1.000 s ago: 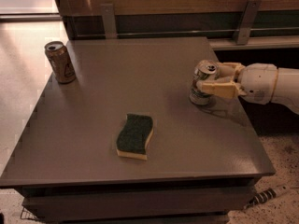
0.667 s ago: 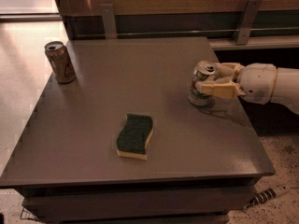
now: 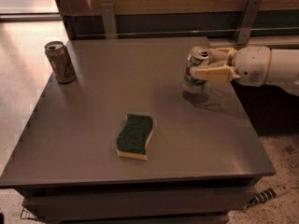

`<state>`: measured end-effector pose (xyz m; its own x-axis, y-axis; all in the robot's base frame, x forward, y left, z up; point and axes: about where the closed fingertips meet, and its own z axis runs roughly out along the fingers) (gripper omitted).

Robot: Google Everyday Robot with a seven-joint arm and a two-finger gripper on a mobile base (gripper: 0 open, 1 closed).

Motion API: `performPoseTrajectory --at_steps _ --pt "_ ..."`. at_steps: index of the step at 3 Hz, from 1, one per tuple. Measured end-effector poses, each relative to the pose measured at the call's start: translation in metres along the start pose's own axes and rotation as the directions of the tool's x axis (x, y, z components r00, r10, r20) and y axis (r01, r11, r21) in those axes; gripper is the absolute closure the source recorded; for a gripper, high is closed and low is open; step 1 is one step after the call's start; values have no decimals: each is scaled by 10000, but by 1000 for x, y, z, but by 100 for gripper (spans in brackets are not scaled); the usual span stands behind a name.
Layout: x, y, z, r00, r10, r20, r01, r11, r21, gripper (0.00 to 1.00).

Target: Move 7up can near orange can

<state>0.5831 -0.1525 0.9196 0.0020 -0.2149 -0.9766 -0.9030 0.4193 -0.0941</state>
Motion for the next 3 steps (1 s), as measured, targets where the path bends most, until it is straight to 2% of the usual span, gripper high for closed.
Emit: performPoseTrajectory --at_steps 1,2,3 --pt "-41 -21 25 9993 -14 -370 4 9996 -267 100" --pt "-73 -23 79 9953 2 -965 -54 9985 -542 100" --pt "-77 -12 148 9916 246 -1267 -376 9941 -1014 100"
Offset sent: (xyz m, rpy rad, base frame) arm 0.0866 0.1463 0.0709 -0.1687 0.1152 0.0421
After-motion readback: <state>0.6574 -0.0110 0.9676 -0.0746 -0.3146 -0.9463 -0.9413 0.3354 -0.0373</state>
